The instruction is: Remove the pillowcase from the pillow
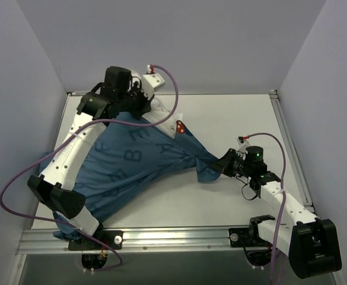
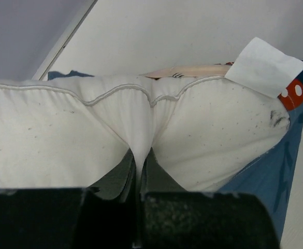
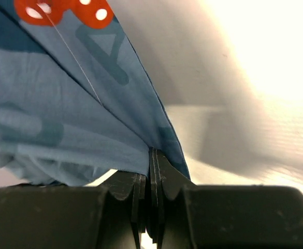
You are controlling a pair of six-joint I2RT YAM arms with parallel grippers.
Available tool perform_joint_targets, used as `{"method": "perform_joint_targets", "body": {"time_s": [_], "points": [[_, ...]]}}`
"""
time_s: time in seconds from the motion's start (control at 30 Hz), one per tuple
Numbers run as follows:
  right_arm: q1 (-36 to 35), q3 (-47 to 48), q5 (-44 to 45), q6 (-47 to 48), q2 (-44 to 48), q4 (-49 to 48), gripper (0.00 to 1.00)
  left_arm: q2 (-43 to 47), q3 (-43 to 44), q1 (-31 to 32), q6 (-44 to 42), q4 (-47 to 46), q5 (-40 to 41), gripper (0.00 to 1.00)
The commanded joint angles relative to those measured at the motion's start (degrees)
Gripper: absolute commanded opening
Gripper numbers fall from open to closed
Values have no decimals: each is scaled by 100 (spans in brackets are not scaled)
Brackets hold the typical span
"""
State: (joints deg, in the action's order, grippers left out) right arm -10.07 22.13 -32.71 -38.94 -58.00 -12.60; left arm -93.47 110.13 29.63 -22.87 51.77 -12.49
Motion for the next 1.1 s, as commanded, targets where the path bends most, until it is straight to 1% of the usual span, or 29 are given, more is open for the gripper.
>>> {"method": "perform_joint_targets", "body": {"time_s": [0.0, 0.03, 0.17, 0.4, 0.43, 0.53, 0.63, 0.73, 0.83, 0.93, 0.97, 1.0, 1.03, 1.07], "points": [[514, -227, 468, 273, -142, 829, 0, 707, 246, -1142, -235, -360, 230, 2], [549, -244, 432, 264, -133, 821, 0, 742, 220, -1518, -253, -447, 169, 2], [699, -288, 344, 238, -72, 882, 0, 953, 35, -2178, -279, -624, -33, 2], [804, -376, 292, 150, -80, 821, 0, 1050, 114, -2908, -77, -765, -482, 2], [804, -393, 265, 124, -106, 803, 0, 1050, 184, -2936, -42, -773, -543, 2], [857, -499, 186, 53, -150, 680, 0, 1094, 185, -3444, 72, -835, -763, 2], [971, -761, 64, -70, -290, 304, 0, 1208, 27, -3822, 108, -940, -922, 2], [980, -999, 19, -158, -475, -30, 0, 1287, -210, -3973, 73, -967, -1001, 2], [980, -1106, 63, -132, -493, -85, 0, 1314, -334, -3930, 186, -1028, -1202, 2], [788, -939, 203, -44, -283, -15, 0, 1270, -325, -3632, 432, -1046, -1134, 2], [682, -695, 238, 17, -239, 47, 0, 1244, -316, -3317, 502, -1037, -1107, 2], [464, -527, 291, 96, -186, 143, 5, 1226, -264, -3158, 555, -1011, -1098, 2], [357, -299, 378, 358, -73, 553, 24, 1200, -220, -3034, 686, -985, -1115, 2], [243, -27, 518, 552, -10, 844, 36, 1121, -185, -2763, 740, -950, -1115, 2]]}}
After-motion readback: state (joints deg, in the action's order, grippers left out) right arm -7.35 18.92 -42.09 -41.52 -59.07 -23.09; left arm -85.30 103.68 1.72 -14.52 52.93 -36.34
